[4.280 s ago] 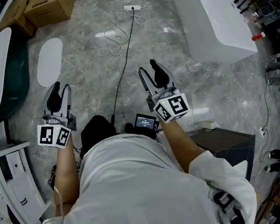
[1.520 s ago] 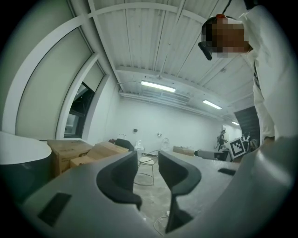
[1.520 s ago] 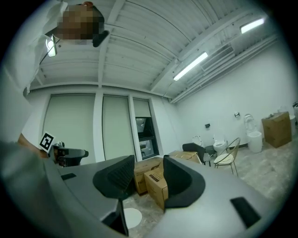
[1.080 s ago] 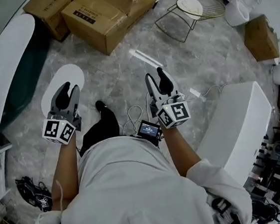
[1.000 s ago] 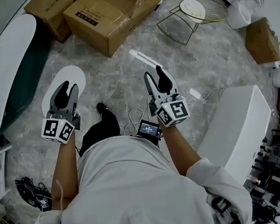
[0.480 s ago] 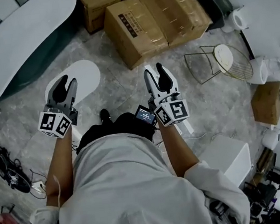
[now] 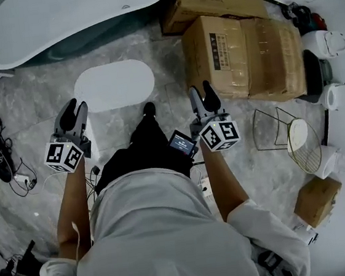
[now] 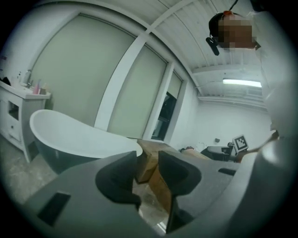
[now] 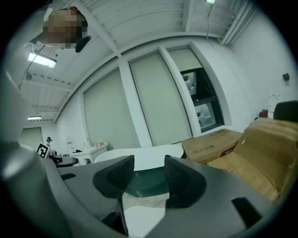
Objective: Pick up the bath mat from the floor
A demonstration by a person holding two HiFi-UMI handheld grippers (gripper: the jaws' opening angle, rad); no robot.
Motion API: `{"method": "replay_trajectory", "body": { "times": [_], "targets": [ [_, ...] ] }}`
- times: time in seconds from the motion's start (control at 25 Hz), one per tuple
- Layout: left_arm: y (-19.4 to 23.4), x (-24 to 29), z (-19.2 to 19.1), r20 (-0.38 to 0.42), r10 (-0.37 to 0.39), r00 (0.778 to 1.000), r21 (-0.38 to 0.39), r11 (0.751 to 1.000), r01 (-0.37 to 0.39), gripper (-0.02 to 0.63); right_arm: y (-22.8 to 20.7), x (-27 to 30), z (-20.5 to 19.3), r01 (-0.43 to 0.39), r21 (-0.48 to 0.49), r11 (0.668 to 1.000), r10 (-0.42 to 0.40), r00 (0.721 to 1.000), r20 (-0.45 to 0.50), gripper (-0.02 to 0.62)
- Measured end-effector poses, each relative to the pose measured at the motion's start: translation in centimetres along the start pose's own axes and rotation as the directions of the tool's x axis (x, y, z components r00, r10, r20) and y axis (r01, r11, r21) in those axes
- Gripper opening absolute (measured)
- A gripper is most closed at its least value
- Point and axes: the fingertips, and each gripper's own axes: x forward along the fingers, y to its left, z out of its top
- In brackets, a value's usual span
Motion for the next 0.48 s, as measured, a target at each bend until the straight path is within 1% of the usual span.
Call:
{"method": "replay_trajectory", "body": {
  "times": [0.08, 0.2, 0.36, 0.48],
  "targets": [
    [2.5, 0.5, -0.6, -0.017, 0.071, 0.997, -0.022, 0.997, -0.071, 0.140, -0.4, 3.7, -1.2, -0.049, -0.004, 0.999, 0.049, 0.998, -0.045, 0.207],
    [5.7, 1.5, -2.1, -0.057, 0.155, 0.986, -0.051, 0.986, -0.158, 0.140, -1.2, 8.8, -3.5, -0.121, 0.001, 0.993, 0.121, 0.986, -0.119, 0.209],
    [9.4, 3.7, -4.5, -0.115, 0.216, 0.970, -0.066, 0.972, -0.224, 0.152, -3.3, 13.9, -7.2, -0.163, 0.039, 0.986, 0.168, 0.967, -0.191, 0.222],
    [12.1, 5.2, -7.2, -0.155, 0.247, 0.957, -0.103, 0.959, -0.264, 0.156, -4.7, 16.7, -11.0, -0.184, 0.074, 0.980, 0.197, 0.942, -0.272, 0.254]
  ]
}}
